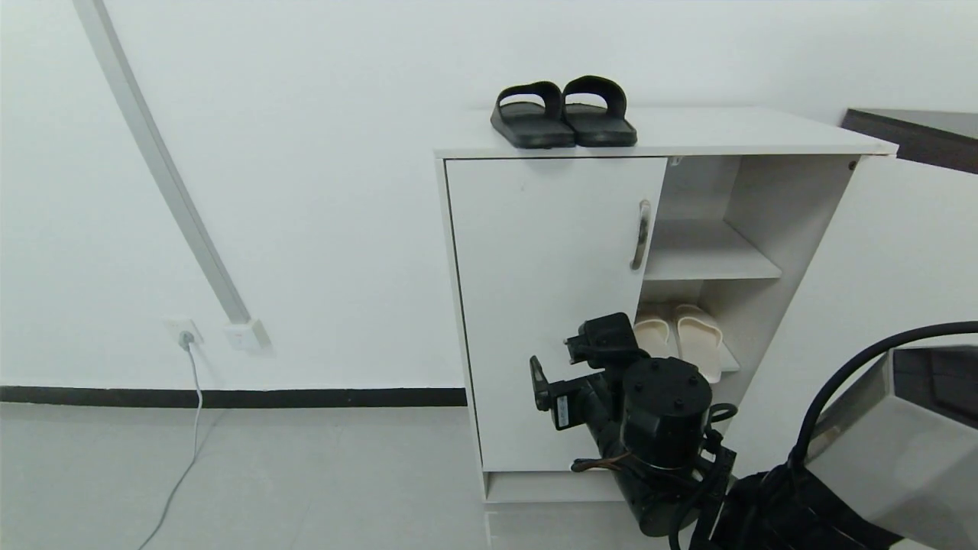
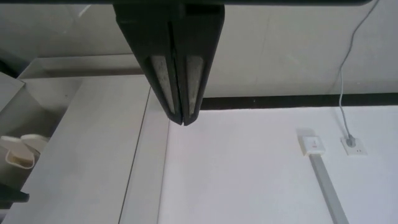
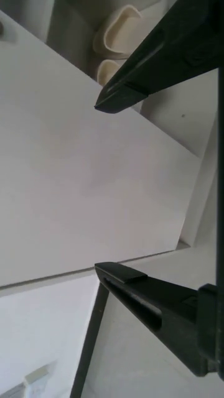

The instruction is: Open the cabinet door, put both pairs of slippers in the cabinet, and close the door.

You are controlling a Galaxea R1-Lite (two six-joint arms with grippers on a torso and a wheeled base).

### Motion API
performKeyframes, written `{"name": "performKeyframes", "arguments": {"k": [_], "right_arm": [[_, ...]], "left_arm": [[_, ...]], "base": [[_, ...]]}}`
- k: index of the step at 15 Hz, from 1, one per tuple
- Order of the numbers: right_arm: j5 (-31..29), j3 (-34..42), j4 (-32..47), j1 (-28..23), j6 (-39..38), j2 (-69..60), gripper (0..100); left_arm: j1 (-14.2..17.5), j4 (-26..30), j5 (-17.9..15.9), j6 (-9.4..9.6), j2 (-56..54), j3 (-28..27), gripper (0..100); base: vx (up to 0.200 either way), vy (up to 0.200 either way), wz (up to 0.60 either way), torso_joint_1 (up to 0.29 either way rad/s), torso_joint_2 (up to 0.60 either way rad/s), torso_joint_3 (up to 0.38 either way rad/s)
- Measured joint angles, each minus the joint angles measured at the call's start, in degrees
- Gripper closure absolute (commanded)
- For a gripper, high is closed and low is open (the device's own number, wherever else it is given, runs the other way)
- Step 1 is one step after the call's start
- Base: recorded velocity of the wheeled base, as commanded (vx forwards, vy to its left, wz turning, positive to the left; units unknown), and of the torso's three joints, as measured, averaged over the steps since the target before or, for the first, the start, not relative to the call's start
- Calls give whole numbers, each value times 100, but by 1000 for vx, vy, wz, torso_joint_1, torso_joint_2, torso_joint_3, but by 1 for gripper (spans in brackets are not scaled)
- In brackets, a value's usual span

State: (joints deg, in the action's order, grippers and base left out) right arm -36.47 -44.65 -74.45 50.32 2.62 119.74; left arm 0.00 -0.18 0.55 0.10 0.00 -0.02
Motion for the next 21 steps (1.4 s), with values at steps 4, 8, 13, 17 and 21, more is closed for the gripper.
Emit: {"name": "performKeyframes", "arguments": {"k": [4, 8, 13, 17, 21], "right_arm": [[0, 0, 0, -11, 0, 33, 0], [16, -2, -5, -41, 0, 49, 0], [18, -2, -2, -49, 0, 50, 0], [18, -2, -2, -52, -2, 55, 0], [245, 0, -218, -88, 72, 66, 0]], "left_arm": [[-2, 2, -4, -2, 0, 2, 100], [0, 2, -4, 0, 0, 2, 100], [0, 5, -4, 0, 0, 2, 100], [0, 5, -4, 0, 0, 2, 100], [0, 2, -1, 0, 0, 2, 100]], "base": [[0, 0, 0, 118, -461, -334], [0, 0, 0, 161, -474, -323], [0, 0, 0, 179, -497, -311], [0, 0, 0, 212, -520, -309], [0, 0, 0, 237, -557, -322]]}}
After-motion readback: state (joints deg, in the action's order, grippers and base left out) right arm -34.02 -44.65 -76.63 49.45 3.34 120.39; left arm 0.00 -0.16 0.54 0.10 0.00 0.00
